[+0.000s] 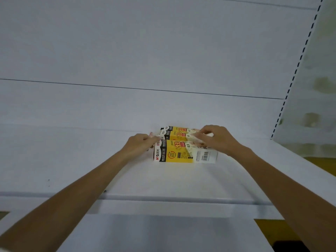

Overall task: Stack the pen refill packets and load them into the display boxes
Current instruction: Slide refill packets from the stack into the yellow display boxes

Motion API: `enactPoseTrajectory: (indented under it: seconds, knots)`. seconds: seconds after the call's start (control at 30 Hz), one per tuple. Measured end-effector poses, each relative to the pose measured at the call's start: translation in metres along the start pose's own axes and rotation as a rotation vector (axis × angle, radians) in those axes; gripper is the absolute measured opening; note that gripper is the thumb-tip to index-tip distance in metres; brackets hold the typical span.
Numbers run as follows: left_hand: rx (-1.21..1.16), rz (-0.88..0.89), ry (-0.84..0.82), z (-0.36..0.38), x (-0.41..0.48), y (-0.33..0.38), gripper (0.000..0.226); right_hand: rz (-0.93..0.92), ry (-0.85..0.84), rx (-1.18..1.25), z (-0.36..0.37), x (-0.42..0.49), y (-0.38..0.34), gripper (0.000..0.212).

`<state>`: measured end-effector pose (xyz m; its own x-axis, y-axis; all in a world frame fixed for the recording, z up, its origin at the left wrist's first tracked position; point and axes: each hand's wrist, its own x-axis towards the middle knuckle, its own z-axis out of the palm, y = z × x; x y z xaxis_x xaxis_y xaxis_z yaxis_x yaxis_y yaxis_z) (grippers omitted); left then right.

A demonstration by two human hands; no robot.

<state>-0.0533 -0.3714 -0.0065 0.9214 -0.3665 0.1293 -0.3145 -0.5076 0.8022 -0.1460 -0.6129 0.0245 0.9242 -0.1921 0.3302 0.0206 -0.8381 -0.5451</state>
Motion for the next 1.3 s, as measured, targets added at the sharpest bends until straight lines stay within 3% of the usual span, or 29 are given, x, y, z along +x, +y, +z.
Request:
enactPoseTrajectory:
  seconds: [0.07, 0.17, 0.47, 0.73, 0.8, 1.0, 1.17, 1.3]
  knots:
    - [-0.088, -0.030, 0.072, 0.002, 0.008, 0.002, 0.035, -0.060, -0.003, -0.022, -0.001, 0.014, -0.002, 0.023]
    - [-0.171, -0.062, 0.097, 0.007, 0.015, 0.007, 0.019, -0.097, -0.146, -0.148, 0.005, 0.038, -0.002, 0.028]
    - [-0.257, -0.152, 0.039, 0.022, 0.024, 0.012, 0.027, -0.149, -0.304, -0.265, 0.021, 0.076, -0.007, 0.045]
    - [-0.389, -0.138, 0.046, 0.018, 0.016, 0.010, 0.018, -0.163, -0.423, -0.245, 0.037, 0.088, -0.027, 0.032]
    - [-0.287, -0.094, 0.099, 0.010, 0.011, 0.004, 0.018, -0.176, -0.377, -0.198, 0.038, 0.087, -0.037, 0.028]
    - [-0.261, 0.053, 0.329, -0.033, -0.009, 0.017, 0.040, -0.270, 0.127, -0.033, 0.028, 0.081, -0.091, 0.051]
    - [-0.199, 0.311, 0.309, -0.057, -0.024, 0.042, 0.082, -0.287, 0.185, 0.286, 0.045, 0.057, -0.154, 0.053]
    - [-0.103, 0.321, 0.268, -0.079, -0.037, 0.035, 0.093, -0.304, 0.085, 0.515, 0.051, 0.042, -0.169, 0.037]
